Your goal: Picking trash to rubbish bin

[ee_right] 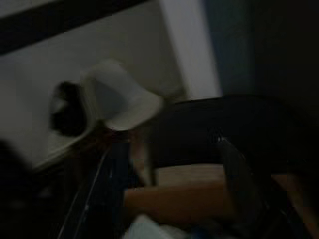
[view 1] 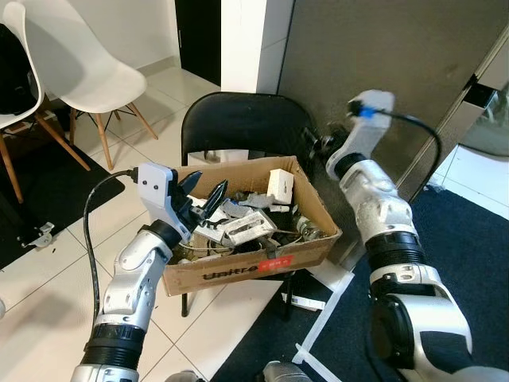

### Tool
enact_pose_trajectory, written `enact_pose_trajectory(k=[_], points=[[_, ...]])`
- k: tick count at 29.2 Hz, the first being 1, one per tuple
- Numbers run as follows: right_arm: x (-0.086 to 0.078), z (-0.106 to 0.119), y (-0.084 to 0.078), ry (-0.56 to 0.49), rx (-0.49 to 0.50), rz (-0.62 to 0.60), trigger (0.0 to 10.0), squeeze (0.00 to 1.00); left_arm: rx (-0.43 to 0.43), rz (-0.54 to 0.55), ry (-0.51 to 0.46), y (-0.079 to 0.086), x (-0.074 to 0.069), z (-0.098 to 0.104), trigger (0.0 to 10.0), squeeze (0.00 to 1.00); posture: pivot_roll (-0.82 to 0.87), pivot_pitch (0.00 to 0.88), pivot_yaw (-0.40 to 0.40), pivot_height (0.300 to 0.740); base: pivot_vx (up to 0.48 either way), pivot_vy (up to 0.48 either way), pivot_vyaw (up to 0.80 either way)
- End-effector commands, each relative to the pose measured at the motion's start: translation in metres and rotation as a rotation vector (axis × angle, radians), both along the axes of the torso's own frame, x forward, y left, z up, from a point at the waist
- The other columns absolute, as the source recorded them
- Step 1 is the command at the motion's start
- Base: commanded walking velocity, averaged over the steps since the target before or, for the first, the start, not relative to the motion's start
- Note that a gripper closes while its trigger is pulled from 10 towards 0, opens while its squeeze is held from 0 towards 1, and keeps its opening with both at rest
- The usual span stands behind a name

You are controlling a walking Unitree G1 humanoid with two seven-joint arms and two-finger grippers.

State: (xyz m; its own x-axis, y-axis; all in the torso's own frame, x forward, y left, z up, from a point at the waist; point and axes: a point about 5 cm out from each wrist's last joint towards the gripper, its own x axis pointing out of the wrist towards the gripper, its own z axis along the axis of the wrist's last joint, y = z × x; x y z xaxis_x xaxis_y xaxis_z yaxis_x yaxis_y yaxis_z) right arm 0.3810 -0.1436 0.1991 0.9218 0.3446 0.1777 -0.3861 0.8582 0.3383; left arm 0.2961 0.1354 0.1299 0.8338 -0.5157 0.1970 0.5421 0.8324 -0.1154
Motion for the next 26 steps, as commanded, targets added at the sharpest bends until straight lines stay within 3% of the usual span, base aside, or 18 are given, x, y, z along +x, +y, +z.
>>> enact_pose_trajectory(k=[1,5,7,9,15,26], points=[[-0.006,-0.003,0.012,-0.019,0.002,0.086,10.0,0.00,0.009,0.008,-0.006,0.001,0.001,0.004,10.0,0.00,-0.05,0.000,-0.044,0.740,0.000,0.000,0.00],[-0.018,-0.017,0.040,-0.057,-0.183,0.211,10.0,0.00,0.006,0.030,-0.006,-0.001,0.005,0.009,10.0,0.00,-0.05,0.000,-0.049,0.740,0.000,0.000,0.00],[-0.021,-0.021,0.046,-0.064,-0.239,0.238,10.0,0.00,0.015,0.039,0.008,-0.002,0.007,0.008,10.0,0.00,-0.05,0.000,-0.049,0.740,0.000,0.000,0.00],[-0.019,-0.017,0.042,-0.061,-0.209,0.237,10.0,0.00,0.012,0.036,0.009,-0.002,0.008,0.008,10.0,0.00,-0.05,0.000,-0.049,0.740,0.000,0.000,0.00],[-0.019,-0.019,0.040,-0.049,-0.236,0.247,10.0,0.00,0.025,0.018,0.027,-0.005,0.009,0.005,10.0,0.00,-0.06,0.000,-0.049,0.740,0.000,0.000,0.00],[-0.020,-0.023,0.041,-0.051,-0.270,0.250,10.0,0.00,0.033,-0.002,0.043,-0.007,0.010,0.003,10.0,0.00,-0.05,0.000,-0.050,0.740,0.000,-0.445,0.00]])
